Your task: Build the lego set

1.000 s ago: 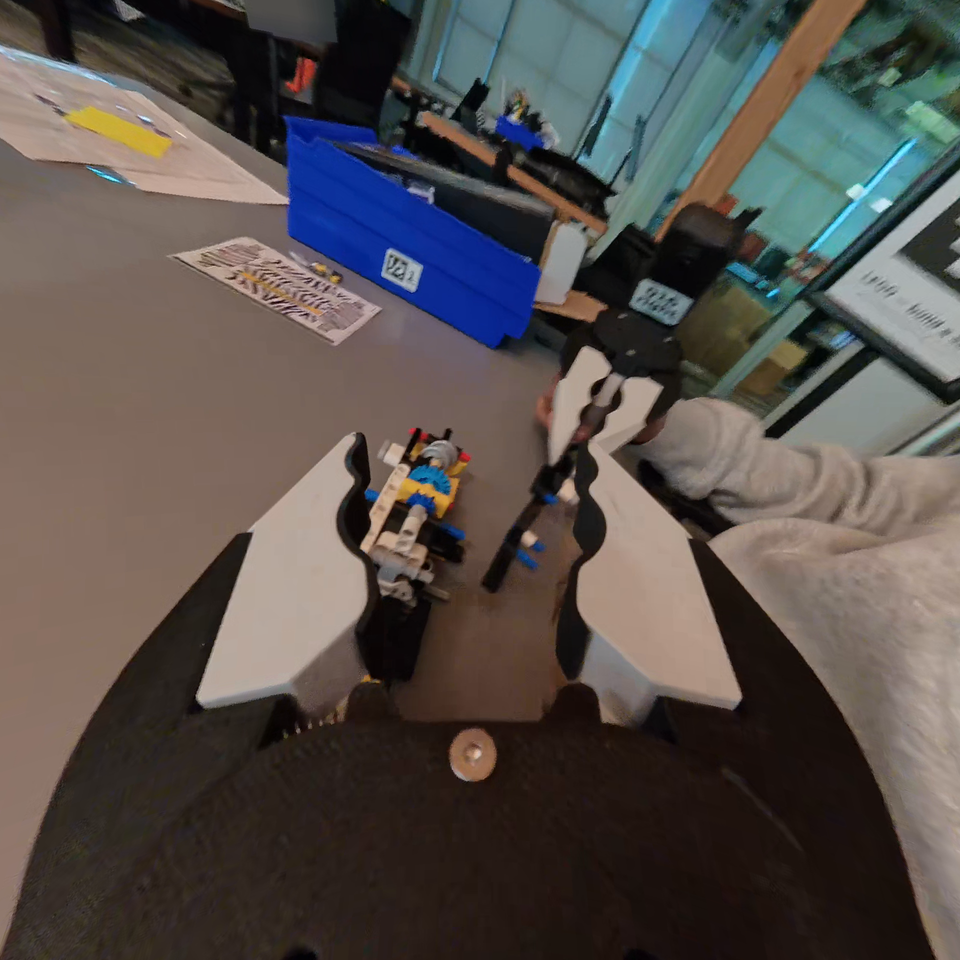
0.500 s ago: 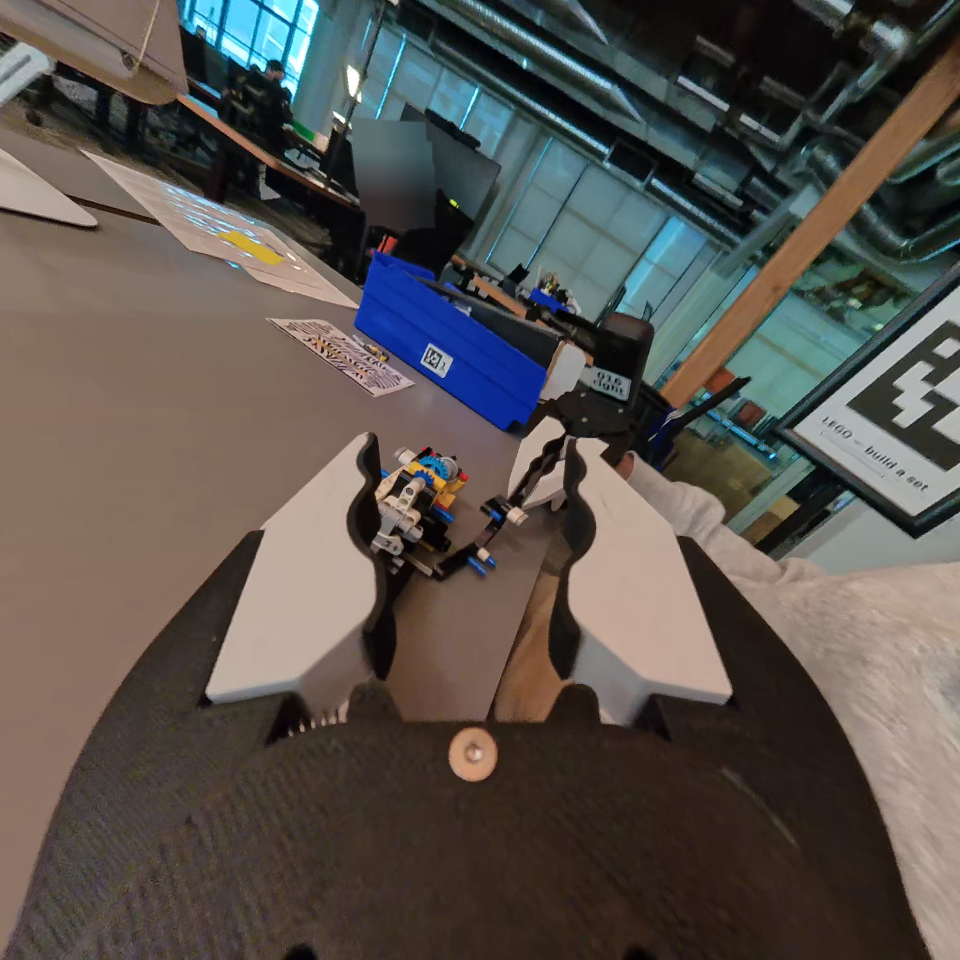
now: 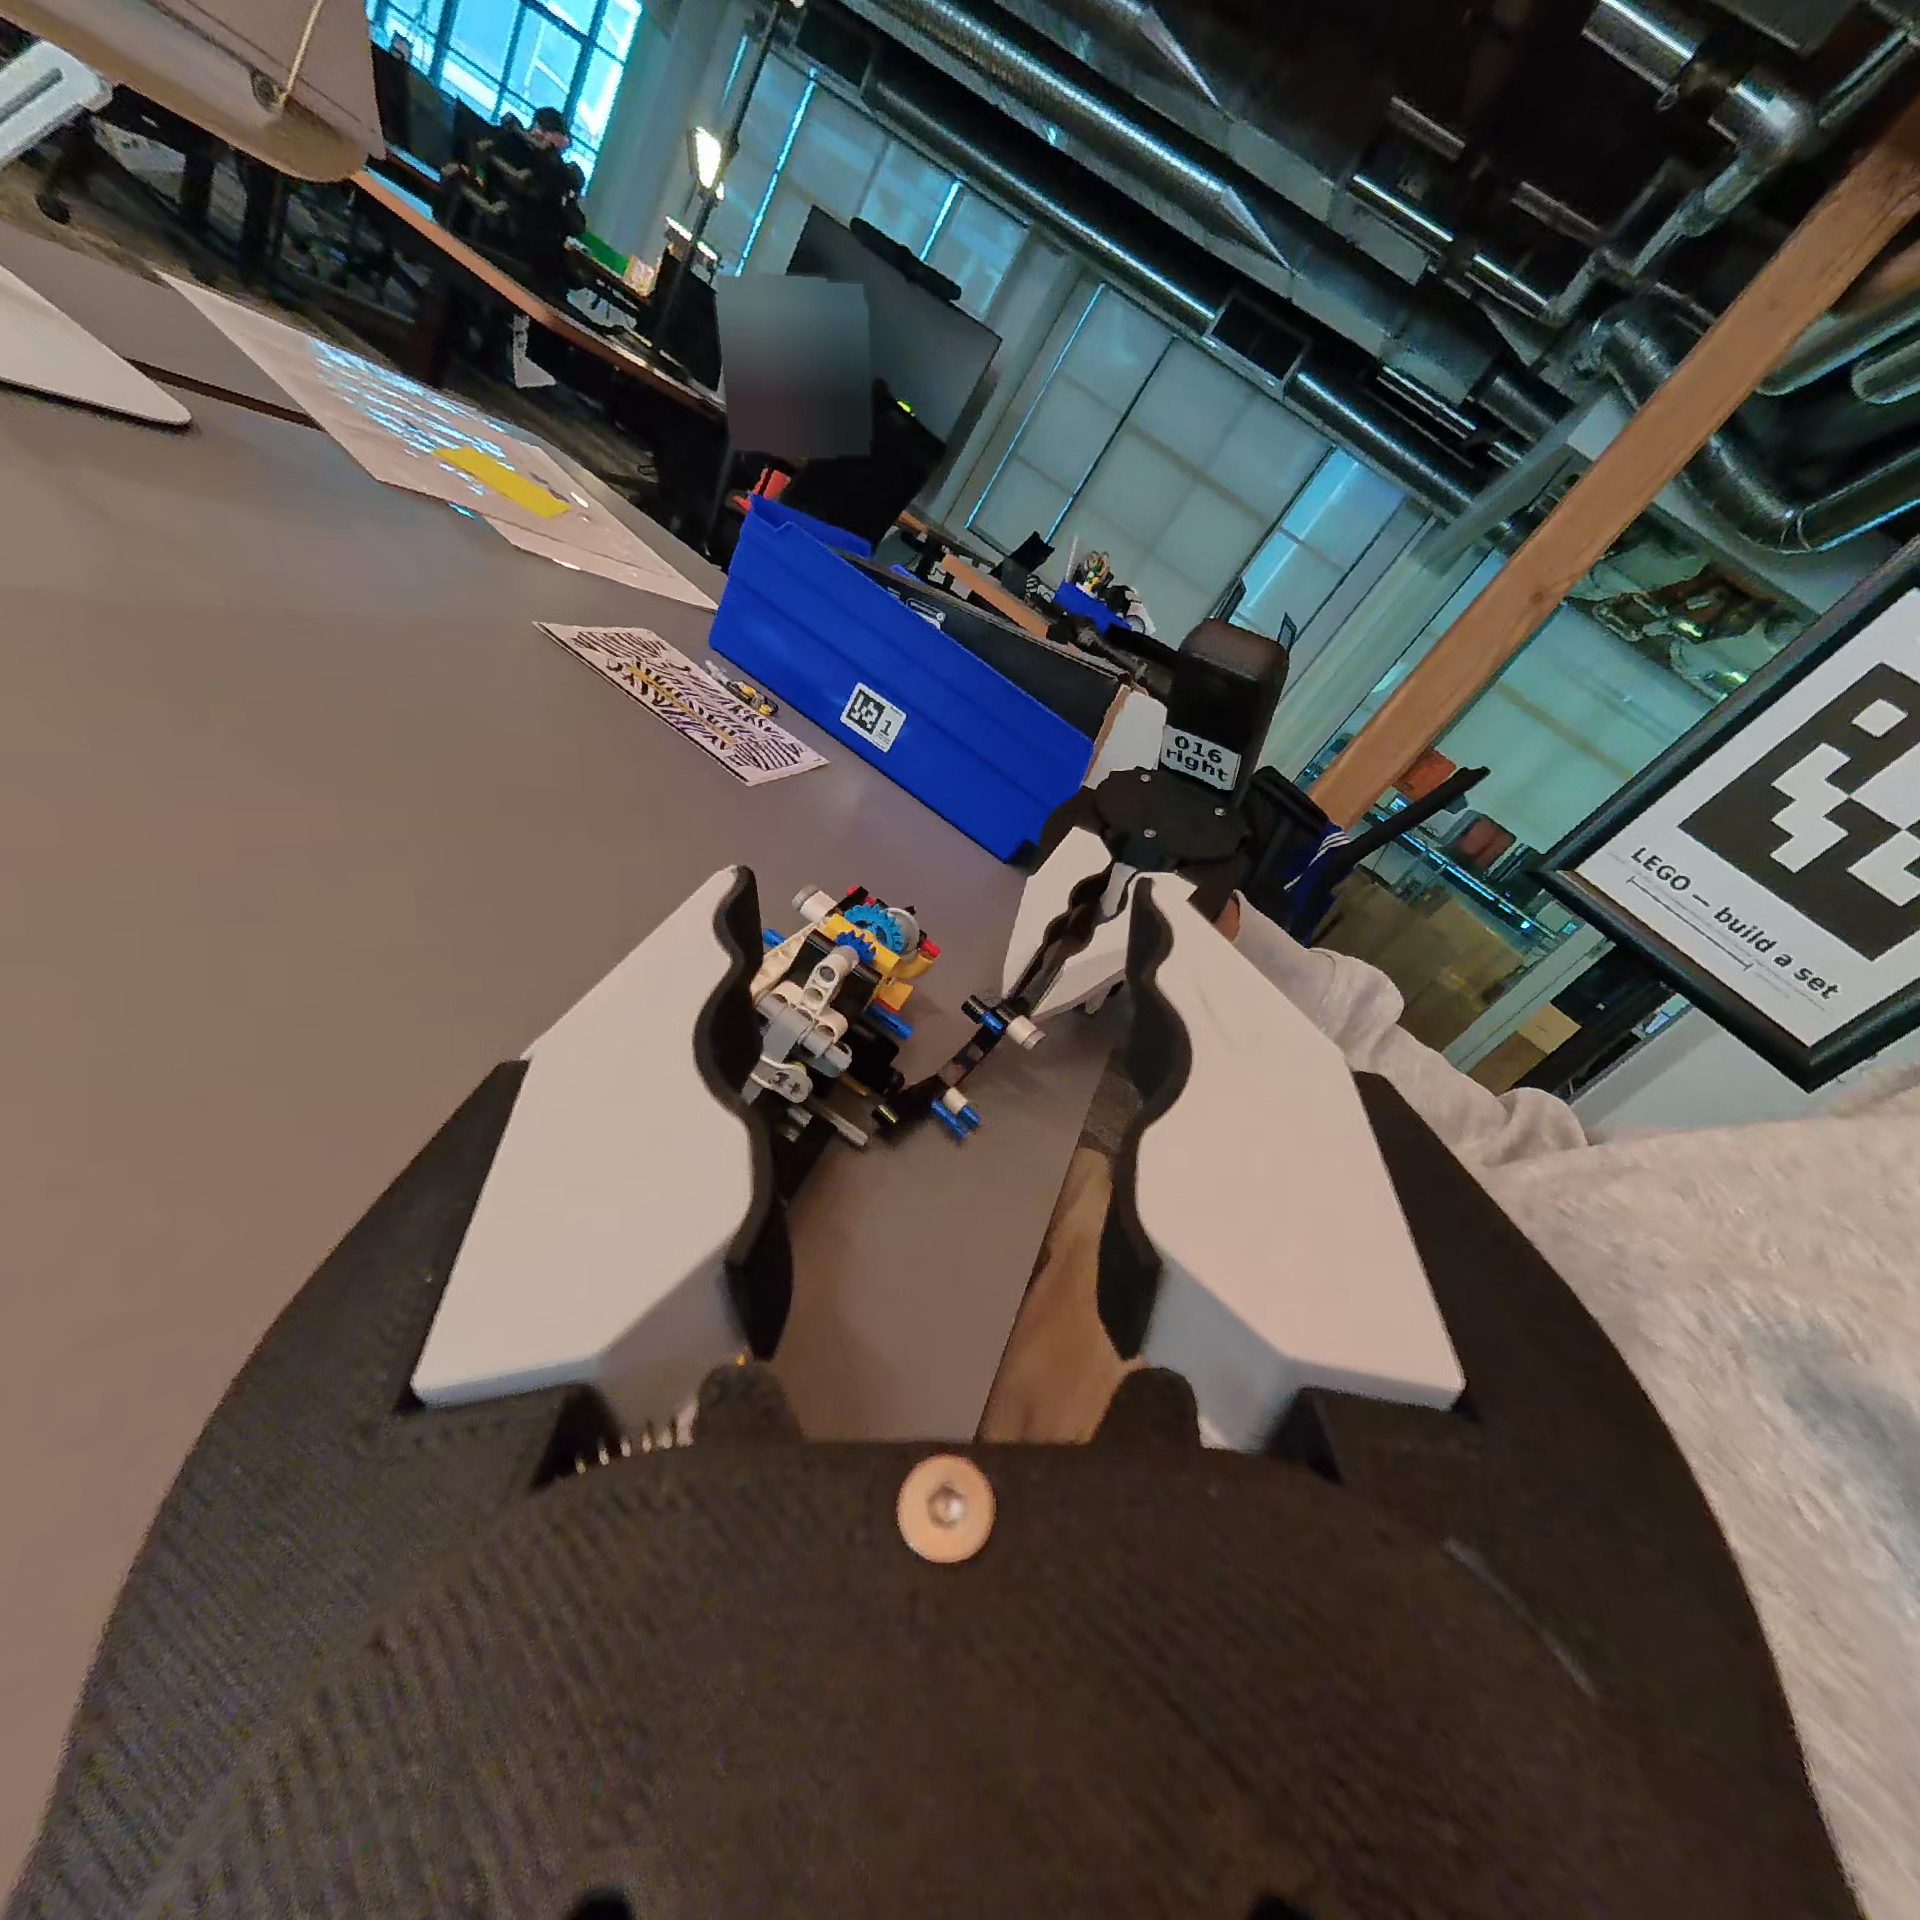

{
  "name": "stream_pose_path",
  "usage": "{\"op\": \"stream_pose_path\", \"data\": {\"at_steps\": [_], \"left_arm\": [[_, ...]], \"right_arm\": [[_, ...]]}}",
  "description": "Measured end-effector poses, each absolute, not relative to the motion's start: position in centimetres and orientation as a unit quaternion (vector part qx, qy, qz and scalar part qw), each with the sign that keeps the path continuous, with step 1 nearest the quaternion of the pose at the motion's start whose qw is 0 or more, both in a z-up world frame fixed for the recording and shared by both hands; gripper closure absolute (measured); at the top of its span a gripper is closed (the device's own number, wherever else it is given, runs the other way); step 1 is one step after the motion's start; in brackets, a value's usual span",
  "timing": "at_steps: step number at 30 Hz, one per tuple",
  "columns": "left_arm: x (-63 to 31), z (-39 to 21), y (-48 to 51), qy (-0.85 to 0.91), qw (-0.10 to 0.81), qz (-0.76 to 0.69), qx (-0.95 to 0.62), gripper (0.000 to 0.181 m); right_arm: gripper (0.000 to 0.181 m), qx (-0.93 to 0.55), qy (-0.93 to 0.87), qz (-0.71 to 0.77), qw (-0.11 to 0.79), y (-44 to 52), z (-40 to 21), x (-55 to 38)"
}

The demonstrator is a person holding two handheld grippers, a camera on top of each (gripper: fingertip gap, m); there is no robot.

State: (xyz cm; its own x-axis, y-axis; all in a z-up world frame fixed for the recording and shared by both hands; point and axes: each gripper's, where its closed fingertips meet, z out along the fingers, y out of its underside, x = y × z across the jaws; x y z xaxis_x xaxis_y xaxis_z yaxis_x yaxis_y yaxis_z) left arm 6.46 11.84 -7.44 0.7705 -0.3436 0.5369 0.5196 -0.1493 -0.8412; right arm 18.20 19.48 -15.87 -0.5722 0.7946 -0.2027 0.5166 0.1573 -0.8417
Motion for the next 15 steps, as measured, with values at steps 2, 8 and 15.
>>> {"op": "stream_pose_path", "data": {"at_steps": [2,8,15], "left_arm": [[6.6,-7.5,11.8,-0.063,0.648,-0.333,-0.683,0.111],[6.6,-7.6,11.4,-0.066,0.649,-0.326,-0.684,0.111],[6.1,-7.5,11.4,-0.077,0.653,-0.335,-0.675,0.111]], "right_arm": [[0.175,-0.438,-0.751,0.472,0.148,19.4,-16.0,18.0],[0.175,-0.431,-0.742,0.487,0.164,19.6,-15.3,17.5],[0.173,-0.429,-0.733,0.496,0.181,20.0,-14.7,17.1]]}}
